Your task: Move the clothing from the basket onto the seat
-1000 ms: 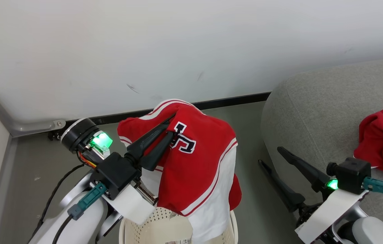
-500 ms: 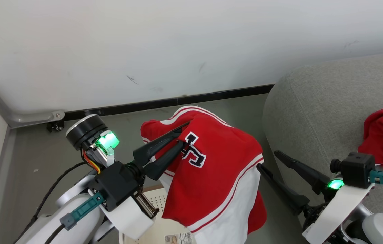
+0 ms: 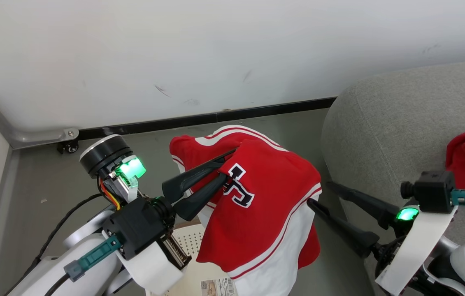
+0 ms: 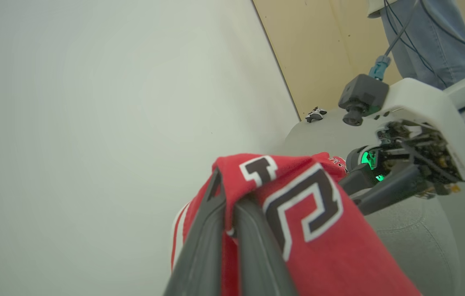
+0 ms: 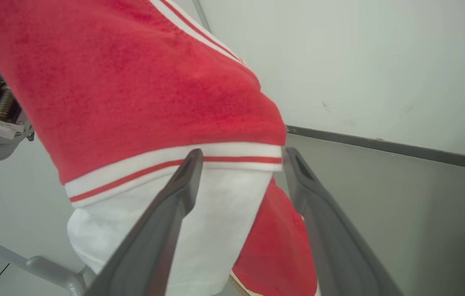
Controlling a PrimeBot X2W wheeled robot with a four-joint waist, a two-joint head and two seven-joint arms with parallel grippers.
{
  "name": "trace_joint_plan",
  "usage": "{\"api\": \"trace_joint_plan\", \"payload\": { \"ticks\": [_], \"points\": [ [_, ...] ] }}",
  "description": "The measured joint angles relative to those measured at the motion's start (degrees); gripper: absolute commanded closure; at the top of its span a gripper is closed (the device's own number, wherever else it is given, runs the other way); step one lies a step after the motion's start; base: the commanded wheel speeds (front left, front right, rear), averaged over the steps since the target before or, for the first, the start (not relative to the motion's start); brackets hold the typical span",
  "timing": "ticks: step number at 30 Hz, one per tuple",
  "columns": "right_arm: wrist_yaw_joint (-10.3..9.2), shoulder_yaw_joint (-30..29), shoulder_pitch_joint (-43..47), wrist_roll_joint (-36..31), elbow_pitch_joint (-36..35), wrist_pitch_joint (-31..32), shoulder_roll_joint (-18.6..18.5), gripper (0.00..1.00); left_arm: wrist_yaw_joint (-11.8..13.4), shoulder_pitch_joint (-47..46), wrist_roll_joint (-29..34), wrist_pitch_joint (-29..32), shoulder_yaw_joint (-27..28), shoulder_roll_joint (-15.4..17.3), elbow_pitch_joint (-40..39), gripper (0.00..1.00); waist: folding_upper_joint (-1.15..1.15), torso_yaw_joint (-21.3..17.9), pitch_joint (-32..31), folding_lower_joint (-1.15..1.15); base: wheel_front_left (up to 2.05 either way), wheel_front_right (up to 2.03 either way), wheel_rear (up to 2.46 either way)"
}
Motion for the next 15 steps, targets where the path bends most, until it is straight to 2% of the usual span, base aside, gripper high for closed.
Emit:
{"api": "trace_joint_plan", "payload": {
  "ticks": [9, 15],
  "points": [
    [0.00, 0.7, -3.2, 3.5, 1.8, 0.7, -4.4, 0.00, 0.0, -1.3, -1.4, 0.0, -1.4, 0.4, -1.4, 1.00, 0.00, 0.1, 0.6, 0.00, 0.00, 0.00, 0.00],
    [0.00, 5.8, -5.9, 7.0, 0.3, 2.5, -5.4, 0.00, 0.0, -2.8, -1.5, 0.0, -2.3, 1.2, -2.4, 1.00, 0.00, 0.5, 1.1, 0.00, 0.00, 0.00, 0.00]
  ]
}}
